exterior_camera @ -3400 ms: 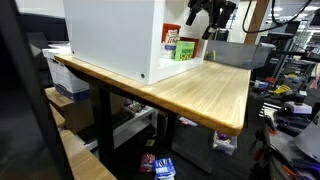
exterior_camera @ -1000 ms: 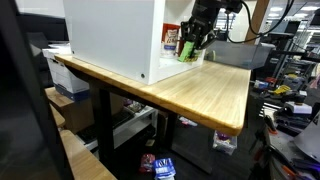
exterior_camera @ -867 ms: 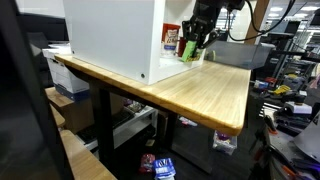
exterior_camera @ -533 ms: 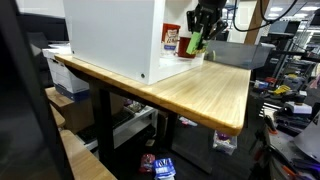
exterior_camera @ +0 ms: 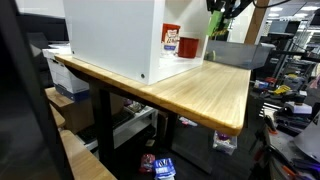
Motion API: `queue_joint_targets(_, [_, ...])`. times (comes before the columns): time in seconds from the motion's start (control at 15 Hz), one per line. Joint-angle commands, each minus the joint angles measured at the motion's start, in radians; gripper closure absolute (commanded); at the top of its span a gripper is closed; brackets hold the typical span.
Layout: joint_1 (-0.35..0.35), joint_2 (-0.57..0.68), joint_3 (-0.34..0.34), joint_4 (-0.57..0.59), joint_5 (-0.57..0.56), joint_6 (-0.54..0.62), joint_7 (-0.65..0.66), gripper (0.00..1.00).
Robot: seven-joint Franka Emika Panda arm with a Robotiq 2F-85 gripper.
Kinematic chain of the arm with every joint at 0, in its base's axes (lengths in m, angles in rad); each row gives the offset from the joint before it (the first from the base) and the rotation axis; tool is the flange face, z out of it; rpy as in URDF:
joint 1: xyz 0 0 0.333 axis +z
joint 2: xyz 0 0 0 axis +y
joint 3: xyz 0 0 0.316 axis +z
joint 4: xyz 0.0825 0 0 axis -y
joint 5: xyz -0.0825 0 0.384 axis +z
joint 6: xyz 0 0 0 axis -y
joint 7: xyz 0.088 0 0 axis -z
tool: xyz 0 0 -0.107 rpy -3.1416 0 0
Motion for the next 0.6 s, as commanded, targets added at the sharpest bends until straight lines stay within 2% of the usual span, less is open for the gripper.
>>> queue_joint_targets(0.0, [0.021,-0.053,-0.01,0.023,0.041,-0.099,0.0,0.94])
queue_joint_targets(0.53, [0.021,-0.103,-0.036,0.126,0.12,-0.287,0.022,0.94])
